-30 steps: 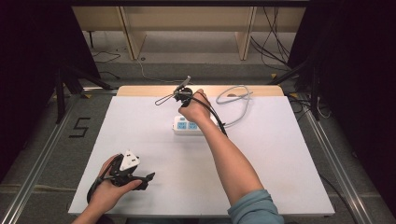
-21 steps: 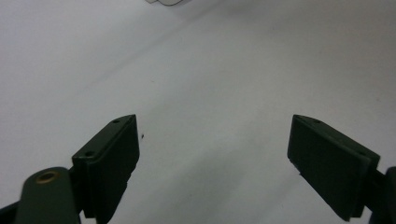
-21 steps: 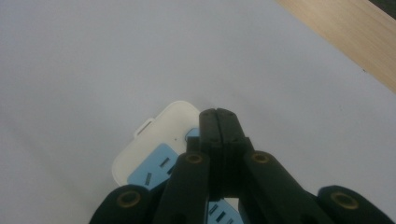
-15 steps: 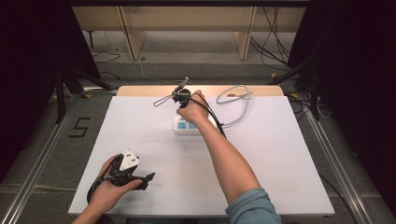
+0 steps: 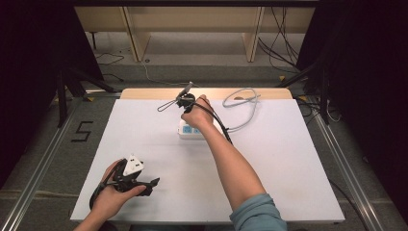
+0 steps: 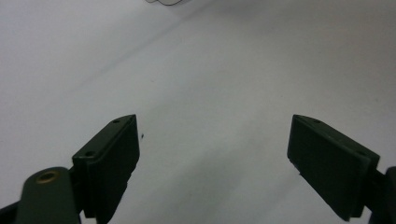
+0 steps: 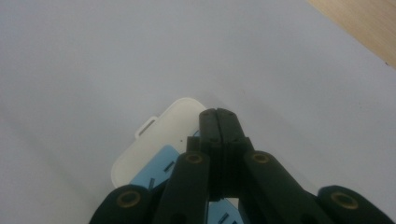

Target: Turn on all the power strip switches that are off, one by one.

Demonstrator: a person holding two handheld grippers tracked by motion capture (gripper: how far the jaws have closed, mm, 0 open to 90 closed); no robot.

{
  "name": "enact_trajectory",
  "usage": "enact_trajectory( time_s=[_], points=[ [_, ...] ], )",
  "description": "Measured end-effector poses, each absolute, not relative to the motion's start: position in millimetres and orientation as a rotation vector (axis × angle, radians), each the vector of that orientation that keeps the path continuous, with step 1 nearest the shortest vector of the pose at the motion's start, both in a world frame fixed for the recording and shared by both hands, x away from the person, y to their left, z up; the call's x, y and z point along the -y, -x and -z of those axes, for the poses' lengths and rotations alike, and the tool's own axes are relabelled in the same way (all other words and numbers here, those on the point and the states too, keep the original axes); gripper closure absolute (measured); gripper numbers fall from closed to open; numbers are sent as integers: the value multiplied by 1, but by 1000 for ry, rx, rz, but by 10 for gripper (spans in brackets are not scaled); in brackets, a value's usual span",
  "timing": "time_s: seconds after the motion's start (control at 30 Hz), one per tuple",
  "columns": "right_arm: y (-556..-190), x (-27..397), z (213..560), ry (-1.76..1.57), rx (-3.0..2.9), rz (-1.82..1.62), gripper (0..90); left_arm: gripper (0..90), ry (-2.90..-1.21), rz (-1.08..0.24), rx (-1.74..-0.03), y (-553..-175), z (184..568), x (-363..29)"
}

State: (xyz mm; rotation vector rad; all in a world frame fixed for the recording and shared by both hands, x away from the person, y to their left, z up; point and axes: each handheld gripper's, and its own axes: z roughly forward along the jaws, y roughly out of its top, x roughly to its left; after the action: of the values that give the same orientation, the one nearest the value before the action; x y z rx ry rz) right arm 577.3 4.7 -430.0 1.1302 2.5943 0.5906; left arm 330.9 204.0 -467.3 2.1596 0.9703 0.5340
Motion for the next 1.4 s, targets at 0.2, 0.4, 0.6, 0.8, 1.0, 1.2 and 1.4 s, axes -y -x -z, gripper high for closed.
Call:
enact_trajectory(
  time_s=[0.2,0.4,0.6,0.8,1.0,1.2,1.4],
  points=[
    [-577,-7,432,-1127,-2598,-586,900,168,-2160,-534,-971,-331,467,-204],
    [-577,-9,435,-1129,-2602,-577,900,167,-2154,-535,-971,-331,468,-204],
    [-579,-7,435,-1141,-2601,-574,900,168,-2158,-534,-968,-331,468,-204],
    [-580,-8,437,-1139,-2604,-566,900,168,-2158,-532,-970,-331,468,-204],
    [-580,-9,438,-1131,-2607,-551,900,167,-2158,-532,-970,-331,468,-204],
    [-579,-10,438,-1129,-2603,-545,900,168,-2163,-532,-968,-332,468,-203],
    [-579,-11,439,-1129,-2601,-538,900,168,-2167,-531,-967,-332,468,-203]
  ],
)
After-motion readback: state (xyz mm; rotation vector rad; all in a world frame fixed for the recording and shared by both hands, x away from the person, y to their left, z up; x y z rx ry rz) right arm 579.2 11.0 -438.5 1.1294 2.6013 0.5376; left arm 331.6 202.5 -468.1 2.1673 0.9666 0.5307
